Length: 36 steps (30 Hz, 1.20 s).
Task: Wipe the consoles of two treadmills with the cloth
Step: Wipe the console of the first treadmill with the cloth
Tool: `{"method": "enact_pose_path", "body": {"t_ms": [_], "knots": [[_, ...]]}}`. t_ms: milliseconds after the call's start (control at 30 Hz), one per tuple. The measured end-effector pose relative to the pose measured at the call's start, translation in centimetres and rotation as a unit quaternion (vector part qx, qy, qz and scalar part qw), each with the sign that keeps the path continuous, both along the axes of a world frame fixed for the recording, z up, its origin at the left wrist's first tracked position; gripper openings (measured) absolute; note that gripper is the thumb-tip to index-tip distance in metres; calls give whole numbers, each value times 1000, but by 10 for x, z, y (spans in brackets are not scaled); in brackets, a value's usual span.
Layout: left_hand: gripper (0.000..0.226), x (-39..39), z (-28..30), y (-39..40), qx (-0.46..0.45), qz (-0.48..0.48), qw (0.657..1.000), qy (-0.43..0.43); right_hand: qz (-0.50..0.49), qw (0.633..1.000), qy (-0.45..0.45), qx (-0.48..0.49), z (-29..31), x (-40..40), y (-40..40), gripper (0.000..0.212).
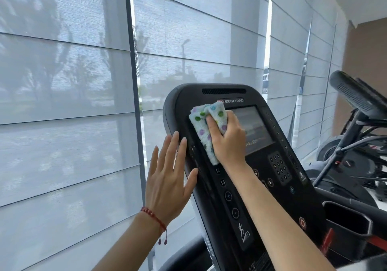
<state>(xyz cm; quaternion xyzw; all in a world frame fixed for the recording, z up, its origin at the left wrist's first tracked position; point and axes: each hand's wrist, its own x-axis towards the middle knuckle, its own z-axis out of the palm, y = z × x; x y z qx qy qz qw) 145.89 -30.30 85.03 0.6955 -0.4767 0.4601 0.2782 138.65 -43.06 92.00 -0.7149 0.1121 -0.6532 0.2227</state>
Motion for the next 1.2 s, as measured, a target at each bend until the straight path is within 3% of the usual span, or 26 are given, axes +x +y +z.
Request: {"method": "enact_pose_path", "body": {"t_ms": [267,567,867,1200], "knots": [[61,0,1,-2,1,-2,1000,-4,-19,1000,20,8,45,25,-9,30],[61,3,-2,-1,-4,-5,1000,-18,-3,999,36,-36,-28,-18,9,38],[61,3,-1,0,1,-7,1000,-24,-36,998,42,-14,33,18,15,34],[59,-2,3,3,5,-10,1000,-25,-19,1000,21,8,-69,-45,19,40]]}}
